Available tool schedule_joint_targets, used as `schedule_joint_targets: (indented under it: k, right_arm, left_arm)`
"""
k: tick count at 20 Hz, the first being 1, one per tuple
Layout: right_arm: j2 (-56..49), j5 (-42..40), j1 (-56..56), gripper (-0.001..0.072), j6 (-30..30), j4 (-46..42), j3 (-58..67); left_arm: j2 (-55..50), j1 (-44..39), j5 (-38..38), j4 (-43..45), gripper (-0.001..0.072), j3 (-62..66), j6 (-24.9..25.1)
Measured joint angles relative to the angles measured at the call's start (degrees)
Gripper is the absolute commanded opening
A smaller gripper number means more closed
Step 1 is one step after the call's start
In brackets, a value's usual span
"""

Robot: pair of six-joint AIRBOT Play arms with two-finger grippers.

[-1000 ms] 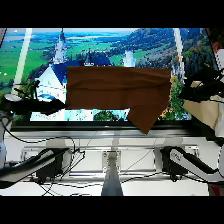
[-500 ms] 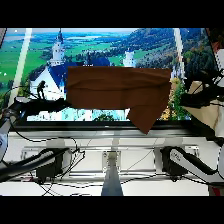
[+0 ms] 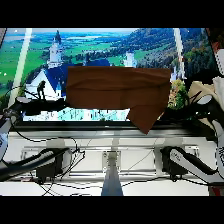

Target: Fold the clothes and pants, and hang the long-sleeved shirts on hangers.

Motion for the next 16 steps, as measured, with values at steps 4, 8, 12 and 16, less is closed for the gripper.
schedule_joint_targets:
  k: [4,8,12,16]
  right_arm:
    - [0.04,-9.09,0.04,0.0015,0.02,9.29,-5.77]
    - [0.13,-13.22,0.04,0.0011,-2.78,12.02,-5.75]
    - [5.2,-10.03,0.04,0.001,-4.61,12.79,-3.93]
    - [18.21,-5.7,0.04,0.001,-2.43,12.02,-3.39]
  left_arm:
    - [0.0,0.0,0.15,-0.02,0.0018,0.0,0.02]
    - [0.44,0.09,-2.19,1.44,0.0018,2.1,0.04]
    - [5.4,2.6,-11.5,0.7,0.0016,7.15,-0.24]
    - [16.94,8.72,-18.03,3.28,0.0016,8.92,-3.34]
